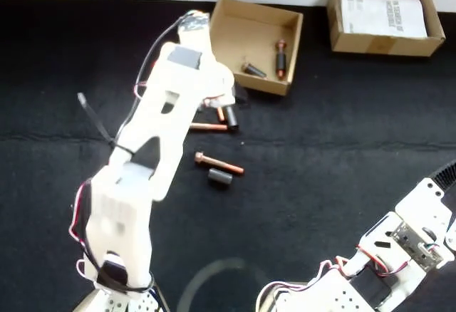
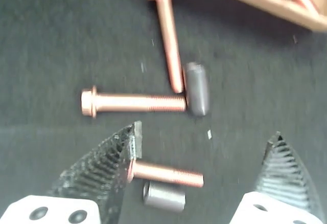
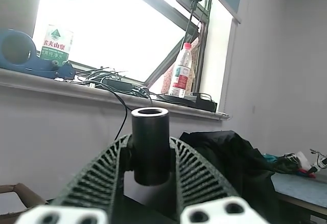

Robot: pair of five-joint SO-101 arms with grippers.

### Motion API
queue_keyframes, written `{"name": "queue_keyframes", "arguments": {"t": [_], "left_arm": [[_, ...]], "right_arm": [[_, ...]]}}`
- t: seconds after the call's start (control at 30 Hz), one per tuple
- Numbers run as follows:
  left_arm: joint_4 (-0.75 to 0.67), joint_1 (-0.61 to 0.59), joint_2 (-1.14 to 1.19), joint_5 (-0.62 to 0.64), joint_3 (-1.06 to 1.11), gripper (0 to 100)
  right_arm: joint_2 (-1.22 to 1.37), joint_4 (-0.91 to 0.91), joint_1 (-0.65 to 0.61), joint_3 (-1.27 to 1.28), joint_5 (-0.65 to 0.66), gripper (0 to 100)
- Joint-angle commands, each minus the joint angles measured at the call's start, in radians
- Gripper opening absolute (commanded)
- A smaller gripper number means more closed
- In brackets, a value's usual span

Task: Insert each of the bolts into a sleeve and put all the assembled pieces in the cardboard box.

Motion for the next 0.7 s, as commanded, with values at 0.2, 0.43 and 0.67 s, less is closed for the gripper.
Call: {"name": "queue_keyframes", "arguments": {"t": [0.2,0.43,0.67], "left_arm": [[-0.002,-0.054,0.298,-0.002,-0.452,37],[-0.005,-0.059,0.424,-0.002,-0.596,31],[-0.003,-0.061,0.486,-0.057,-0.650,20]], "right_arm": [[-0.013,-0.025,-0.002,0.151,0.021,0.7],[-0.013,-0.025,-0.004,0.151,0.021,0.7],[-0.012,-0.021,-0.012,0.151,0.021,0.7]]}}
